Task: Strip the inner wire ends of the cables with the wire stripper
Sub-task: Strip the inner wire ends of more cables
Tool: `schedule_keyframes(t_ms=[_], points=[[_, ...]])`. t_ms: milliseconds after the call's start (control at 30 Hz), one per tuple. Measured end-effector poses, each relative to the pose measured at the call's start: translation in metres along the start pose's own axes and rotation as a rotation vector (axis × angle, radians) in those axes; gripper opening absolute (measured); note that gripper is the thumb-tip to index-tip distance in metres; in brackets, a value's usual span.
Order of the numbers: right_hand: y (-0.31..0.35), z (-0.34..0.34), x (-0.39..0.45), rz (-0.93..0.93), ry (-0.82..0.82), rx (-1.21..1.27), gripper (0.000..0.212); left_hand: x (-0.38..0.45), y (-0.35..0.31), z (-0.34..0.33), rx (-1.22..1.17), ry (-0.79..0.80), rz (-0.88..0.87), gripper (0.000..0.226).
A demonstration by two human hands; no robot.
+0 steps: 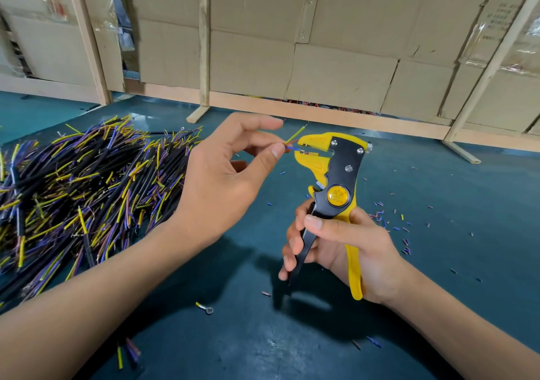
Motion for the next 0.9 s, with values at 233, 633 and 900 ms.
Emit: schedule_keyframes(t_ms=[233, 633, 900], points=[[-0.001, 0.0, 0.0, 0.001, 0.008, -0.017, 0.029, -0.002, -0.001, -0.003, -0.031, 0.004, 0.024, 0.019], [0.0, 0.001, -0.001, 0.014, -0.022, -0.075, 0.014, -0.003, -0.009, -0.003, -0.054, -0.019, 0.023, 0.025], [0.001, 0.001, -0.001, 0.022, -0.037, -0.08, 0.015, -0.002, -0.006, -0.003, -0.199, -0.013, 0.121, 0.025]])
Point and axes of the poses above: each hand's wrist, its own x-axis towards the middle knuckle, its own z-axis out of the back of the hand, y = z × x, the point moved 5 cm from there along x, towards the middle knuckle, and after that the axes turned 3 degrees about z, right-handed, at the moved point
